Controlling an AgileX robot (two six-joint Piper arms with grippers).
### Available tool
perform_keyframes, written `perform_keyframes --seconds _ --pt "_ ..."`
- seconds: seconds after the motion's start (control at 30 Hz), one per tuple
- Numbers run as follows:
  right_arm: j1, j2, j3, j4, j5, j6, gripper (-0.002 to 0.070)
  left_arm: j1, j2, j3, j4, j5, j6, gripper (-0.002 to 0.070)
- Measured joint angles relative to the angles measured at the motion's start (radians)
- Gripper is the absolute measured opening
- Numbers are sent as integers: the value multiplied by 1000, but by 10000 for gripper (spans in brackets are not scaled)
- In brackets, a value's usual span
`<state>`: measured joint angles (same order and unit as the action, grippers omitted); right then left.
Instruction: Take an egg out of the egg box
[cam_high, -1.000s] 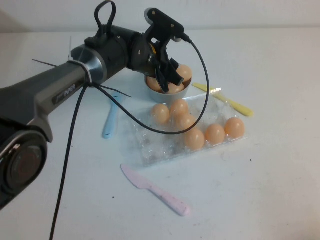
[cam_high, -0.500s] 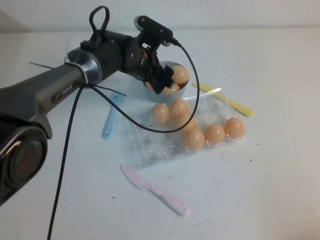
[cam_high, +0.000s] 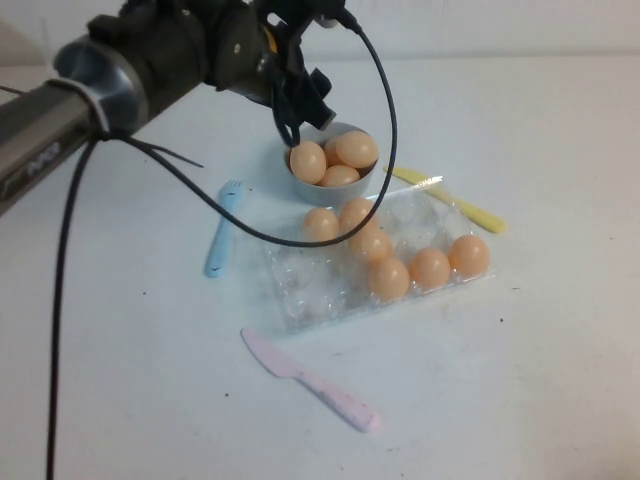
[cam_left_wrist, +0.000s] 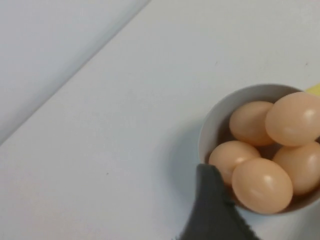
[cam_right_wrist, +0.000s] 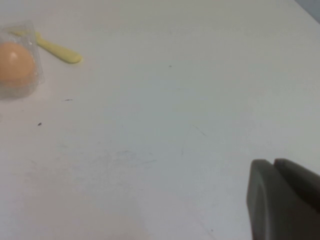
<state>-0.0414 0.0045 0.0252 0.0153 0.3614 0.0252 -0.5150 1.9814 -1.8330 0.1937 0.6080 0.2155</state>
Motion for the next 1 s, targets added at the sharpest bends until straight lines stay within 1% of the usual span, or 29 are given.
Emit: perform_keyframes --seconds 0.03,0.07,0.17,0.2,0.23,0.27,0.37,0.47,0.6,0.7,1.0 --pt "0 0 0 0 0 0 -17 0 -34 32 5 -9 -2 409" --pt "0 0 0 0 0 0 -17 0 -80 81 11 -30 -2 348" --pt "0 0 0 0 0 0 -16 0 -233 278 15 -128 -2 141" --pt "0 0 0 0 0 0 -16 2 -278 355 15 -162 -2 91" --pt "0 0 0 0 0 0 -17 2 -323 402 15 -197 -2 69" --pt "0 0 0 0 0 0 -16 6 -381 496 15 -254 -9 40" --pt "0 0 0 0 0 0 -17 30 -562 698 9 -376 -64 11" --pt "0 0 0 0 0 0 -16 68 -726 856 9 -441 -136 1" --pt "0 0 0 0 0 0 -16 112 -917 1034 9 -468 -185 -1" --pt "0 0 0 0 0 0 -17 129 -1049 1145 6 -485 -206 -1" --pt "0 0 0 0 0 0 -16 133 -1345 1433 -110 -498 -221 -3"
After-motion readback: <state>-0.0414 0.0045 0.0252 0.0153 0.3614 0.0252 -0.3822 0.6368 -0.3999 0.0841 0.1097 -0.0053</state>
